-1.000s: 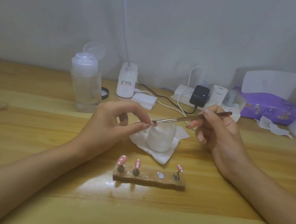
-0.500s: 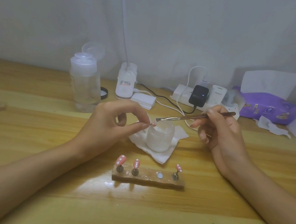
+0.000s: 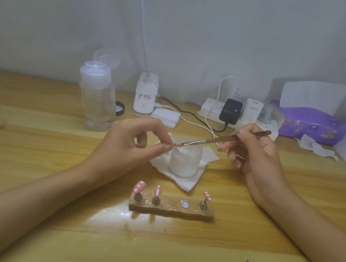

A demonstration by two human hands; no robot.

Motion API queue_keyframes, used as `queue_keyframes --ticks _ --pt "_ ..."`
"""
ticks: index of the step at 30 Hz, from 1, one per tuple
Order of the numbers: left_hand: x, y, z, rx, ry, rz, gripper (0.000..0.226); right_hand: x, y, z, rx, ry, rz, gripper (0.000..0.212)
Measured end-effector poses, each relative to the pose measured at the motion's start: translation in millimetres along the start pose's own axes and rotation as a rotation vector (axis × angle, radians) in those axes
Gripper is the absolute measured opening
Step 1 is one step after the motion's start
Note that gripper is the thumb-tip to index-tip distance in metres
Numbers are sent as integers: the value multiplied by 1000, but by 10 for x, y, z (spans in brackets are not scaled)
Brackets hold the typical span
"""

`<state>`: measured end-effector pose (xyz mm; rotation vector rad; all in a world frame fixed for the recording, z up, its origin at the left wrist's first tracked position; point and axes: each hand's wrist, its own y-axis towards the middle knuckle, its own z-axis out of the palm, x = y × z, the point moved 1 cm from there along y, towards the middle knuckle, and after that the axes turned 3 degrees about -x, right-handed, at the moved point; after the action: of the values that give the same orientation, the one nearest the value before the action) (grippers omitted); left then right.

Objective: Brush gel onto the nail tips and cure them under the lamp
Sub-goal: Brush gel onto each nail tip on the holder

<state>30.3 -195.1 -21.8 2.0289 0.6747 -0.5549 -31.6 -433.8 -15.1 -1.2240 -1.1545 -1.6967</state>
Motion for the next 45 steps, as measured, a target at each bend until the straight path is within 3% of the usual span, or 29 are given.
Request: queue_keyframes --ticks 10,14,19,23,28,32,45 --pt "-15 3 12 18 -30 -32 11 -2 7 -12 -16 4 -17 29" --pt "-10 8 13 27 -40 -35 11 7 -6 3 52 0 -61 29" --pt "-24 12 20 37 -26 -33 12 -5 10 -16 -26 -13 -40 24" --pt "-20 14 9 35 -41 -59 12 4 -2 -7 43 3 -74 22" --pt "-27 15 25 44 -52 -73 11 2 9 -17 -35 -8 -42 26" --pt "-20 12 23 46 -67 -83 10 14 -9 -10 44 5 -96 22" --pt "-38 12 28 54 -116 -113 16 -9 3 -8 -3 -41 -25 25"
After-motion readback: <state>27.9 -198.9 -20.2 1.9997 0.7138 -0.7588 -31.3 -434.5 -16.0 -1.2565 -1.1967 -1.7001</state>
